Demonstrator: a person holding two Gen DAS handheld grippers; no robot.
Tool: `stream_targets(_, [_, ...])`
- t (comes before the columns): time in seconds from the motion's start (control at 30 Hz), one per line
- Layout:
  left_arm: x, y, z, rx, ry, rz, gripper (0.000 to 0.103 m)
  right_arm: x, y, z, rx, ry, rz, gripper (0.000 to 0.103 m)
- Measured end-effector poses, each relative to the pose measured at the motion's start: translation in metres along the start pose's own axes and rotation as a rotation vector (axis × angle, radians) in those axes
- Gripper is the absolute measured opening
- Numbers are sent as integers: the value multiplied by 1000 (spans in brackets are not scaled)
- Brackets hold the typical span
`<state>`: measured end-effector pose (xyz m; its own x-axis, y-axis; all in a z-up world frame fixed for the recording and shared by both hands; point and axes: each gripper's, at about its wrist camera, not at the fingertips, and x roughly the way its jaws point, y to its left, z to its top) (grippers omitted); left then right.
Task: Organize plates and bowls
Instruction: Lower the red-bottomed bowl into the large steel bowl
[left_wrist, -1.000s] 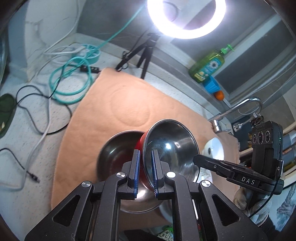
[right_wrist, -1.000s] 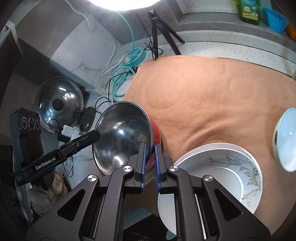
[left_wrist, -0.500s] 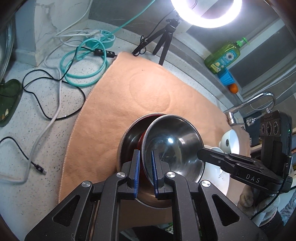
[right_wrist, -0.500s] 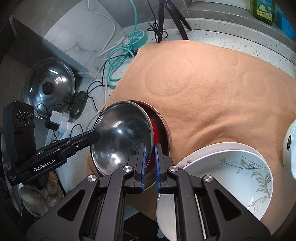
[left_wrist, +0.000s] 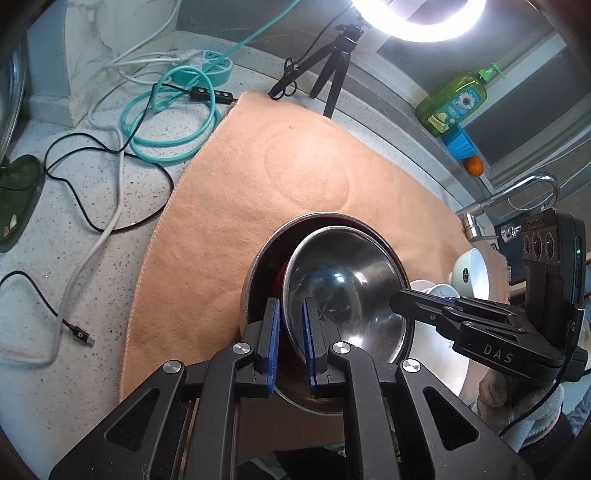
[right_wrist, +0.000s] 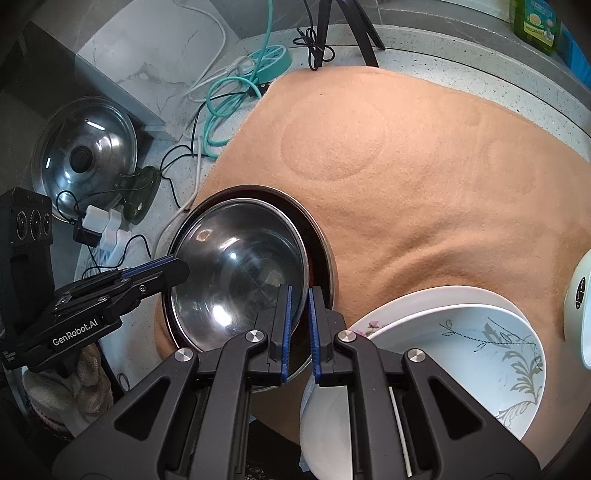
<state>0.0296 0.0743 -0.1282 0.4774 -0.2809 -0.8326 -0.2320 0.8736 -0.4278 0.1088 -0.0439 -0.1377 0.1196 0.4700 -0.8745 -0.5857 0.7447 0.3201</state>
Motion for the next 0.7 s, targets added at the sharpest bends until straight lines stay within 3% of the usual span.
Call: stream_targets(0.7, [2, 0, 1, -1, 12, 14, 10, 4, 2, 2, -39, 7, -7, 11])
